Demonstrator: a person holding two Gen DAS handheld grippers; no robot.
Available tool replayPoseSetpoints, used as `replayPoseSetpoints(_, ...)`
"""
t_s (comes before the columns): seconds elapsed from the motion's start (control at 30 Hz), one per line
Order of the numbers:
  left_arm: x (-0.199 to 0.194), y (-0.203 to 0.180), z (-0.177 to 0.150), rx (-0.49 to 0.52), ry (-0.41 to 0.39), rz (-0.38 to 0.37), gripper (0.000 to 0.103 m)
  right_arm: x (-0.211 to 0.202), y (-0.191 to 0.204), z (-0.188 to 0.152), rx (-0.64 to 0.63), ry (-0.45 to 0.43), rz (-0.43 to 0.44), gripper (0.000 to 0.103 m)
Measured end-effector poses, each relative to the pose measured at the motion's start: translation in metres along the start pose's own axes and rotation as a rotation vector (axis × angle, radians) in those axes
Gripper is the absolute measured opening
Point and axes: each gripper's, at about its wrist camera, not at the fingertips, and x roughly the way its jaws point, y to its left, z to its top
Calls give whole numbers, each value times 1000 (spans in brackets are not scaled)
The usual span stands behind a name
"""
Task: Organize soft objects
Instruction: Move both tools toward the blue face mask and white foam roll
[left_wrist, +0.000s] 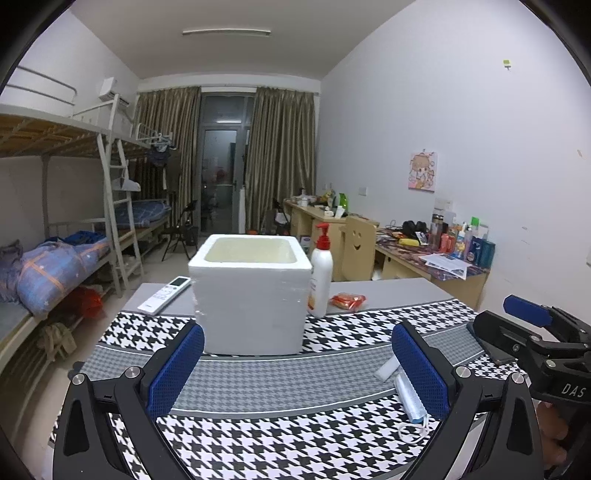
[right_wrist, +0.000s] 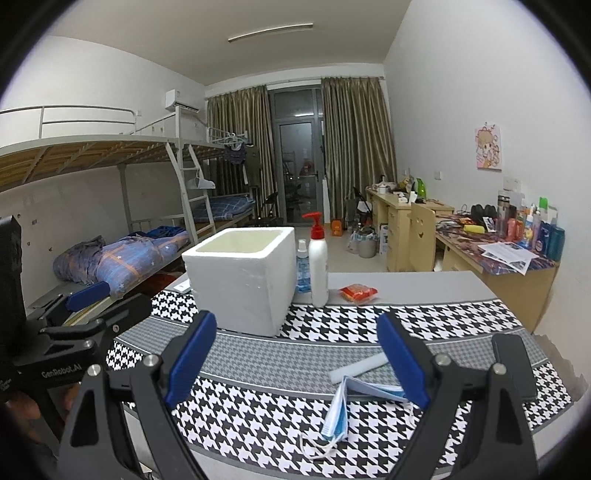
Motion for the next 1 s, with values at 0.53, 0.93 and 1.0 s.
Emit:
replayPoseSetpoints(0.53,22,-24,-10,17,51,-91,102,-5,-35,-18,67,39,-97,92)
replayPoseSetpoints(0.93,38,-43,-17,36,96,-150,102,-5,-48,-24,90,57,-152,92)
replayPoseSetpoints(1.0,40,-46,-18,39,101,-161,102,-5,-51,-25,94,62,-163,92)
